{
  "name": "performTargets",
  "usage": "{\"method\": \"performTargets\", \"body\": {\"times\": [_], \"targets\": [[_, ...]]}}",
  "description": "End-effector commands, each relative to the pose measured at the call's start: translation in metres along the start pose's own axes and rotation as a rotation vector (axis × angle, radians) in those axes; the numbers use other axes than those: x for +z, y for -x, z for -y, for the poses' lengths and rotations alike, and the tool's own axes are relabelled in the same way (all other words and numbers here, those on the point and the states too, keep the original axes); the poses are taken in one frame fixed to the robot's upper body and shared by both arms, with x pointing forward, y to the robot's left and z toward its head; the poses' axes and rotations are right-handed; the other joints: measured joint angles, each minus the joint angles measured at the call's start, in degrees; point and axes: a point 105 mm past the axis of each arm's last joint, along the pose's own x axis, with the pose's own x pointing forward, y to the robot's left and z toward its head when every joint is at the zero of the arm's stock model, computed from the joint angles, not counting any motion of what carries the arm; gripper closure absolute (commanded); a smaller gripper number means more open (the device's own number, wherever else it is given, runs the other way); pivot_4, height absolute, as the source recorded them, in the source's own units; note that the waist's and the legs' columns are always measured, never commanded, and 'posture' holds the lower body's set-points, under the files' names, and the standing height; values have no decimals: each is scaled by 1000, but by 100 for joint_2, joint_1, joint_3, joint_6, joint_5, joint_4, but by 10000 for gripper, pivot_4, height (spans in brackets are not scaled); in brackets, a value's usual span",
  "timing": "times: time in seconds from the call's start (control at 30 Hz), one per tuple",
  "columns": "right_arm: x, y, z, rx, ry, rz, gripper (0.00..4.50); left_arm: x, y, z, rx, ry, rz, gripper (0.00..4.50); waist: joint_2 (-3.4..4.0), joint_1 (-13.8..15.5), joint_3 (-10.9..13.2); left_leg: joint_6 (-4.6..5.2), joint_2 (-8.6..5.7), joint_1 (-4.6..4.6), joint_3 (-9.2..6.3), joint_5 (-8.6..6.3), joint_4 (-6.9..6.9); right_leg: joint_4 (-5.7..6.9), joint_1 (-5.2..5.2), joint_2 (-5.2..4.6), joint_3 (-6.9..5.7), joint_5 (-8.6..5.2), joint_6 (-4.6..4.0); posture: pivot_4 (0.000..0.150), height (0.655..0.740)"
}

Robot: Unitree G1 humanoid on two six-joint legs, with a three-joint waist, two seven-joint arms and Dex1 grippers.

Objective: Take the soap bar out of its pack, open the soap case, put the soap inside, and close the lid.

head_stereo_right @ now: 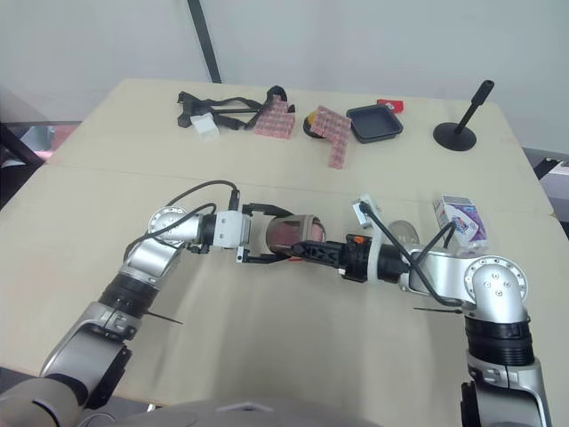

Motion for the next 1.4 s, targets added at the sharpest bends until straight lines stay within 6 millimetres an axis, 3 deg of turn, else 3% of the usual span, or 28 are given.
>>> {"method": "performTargets", "body": {"times": [0.03,1.2,1.4], "targets": [[6,-1,-10,30,-8,25,366,11,-2,-3,16,-39,32,10390,0,-3,0,-1,-1,-3,0,-1,0,-1,0,0,0,0,0,1500,7398],[-1,-7,-8,-11,25,-26,366,14,-3,3,-24,-2,28,10390,-3,-20,2,-11,-3,-12,-4,-7,-1,-5,4,3,-1,-1,5,1500,7398],[-5,-8,-6,-19,38,-46,18698,11,-1,1,-19,4,10,10390,-3,-23,2,-12,-2,-12,-4,-8,-1,-5,4,3,-1,-1,6,1500,7398]]}}
